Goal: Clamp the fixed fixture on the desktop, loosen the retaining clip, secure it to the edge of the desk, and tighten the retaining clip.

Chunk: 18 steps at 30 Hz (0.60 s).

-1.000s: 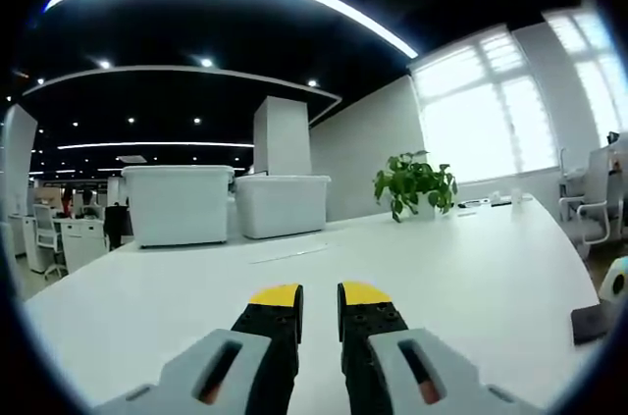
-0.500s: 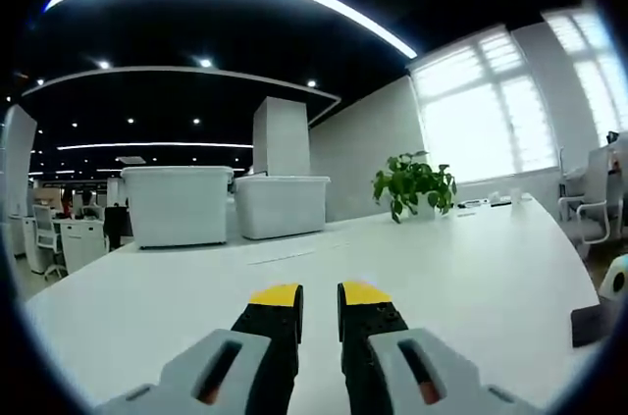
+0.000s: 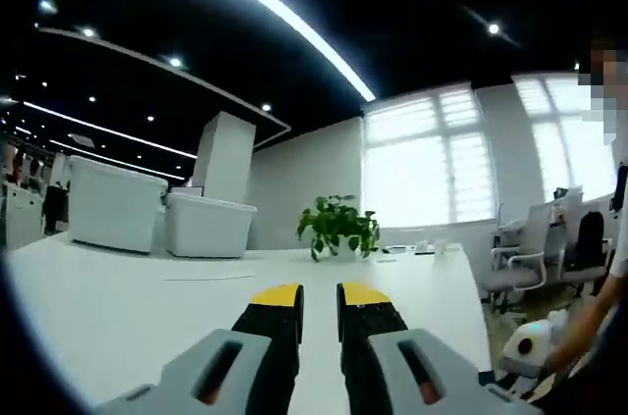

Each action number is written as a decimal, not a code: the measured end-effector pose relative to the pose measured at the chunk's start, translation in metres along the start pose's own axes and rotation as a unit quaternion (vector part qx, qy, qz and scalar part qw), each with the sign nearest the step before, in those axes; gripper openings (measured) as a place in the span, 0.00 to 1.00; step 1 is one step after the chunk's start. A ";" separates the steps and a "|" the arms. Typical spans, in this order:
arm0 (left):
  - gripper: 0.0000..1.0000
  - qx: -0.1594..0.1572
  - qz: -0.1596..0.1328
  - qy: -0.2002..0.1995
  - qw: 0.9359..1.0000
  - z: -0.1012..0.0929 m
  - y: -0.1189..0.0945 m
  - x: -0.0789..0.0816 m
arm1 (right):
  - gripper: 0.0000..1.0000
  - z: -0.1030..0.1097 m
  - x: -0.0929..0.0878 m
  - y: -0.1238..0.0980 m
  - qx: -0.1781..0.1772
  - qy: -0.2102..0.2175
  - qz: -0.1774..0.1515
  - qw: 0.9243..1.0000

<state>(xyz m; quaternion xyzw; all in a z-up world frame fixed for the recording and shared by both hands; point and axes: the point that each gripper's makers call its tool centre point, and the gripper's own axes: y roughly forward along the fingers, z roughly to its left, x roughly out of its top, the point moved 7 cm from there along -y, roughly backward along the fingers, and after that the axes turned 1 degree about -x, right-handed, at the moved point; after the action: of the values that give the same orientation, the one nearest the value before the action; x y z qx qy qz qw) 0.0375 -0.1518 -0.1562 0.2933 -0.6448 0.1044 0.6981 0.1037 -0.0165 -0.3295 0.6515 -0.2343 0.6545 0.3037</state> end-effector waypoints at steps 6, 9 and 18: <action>0.15 -0.088 0.012 0.024 0.996 -0.063 -0.004 0.018 | 0.08 0.002 0.000 0.003 0.003 -0.004 -0.002 1.000; 0.15 -0.097 0.010 0.027 0.995 -0.074 -0.005 0.020 | 0.08 0.002 0.000 0.004 0.001 -0.009 -0.001 1.000; 0.15 -0.093 0.007 0.019 0.996 -0.086 -0.018 0.004 | 0.08 0.000 0.001 0.000 -0.001 -0.012 -0.003 1.000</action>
<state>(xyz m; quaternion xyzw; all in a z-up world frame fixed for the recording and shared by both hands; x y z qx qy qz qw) 0.1198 -0.1206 -0.1570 0.2207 -0.6408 0.0548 0.7333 0.1035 -0.0161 -0.3283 0.6598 -0.2370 0.6451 0.3037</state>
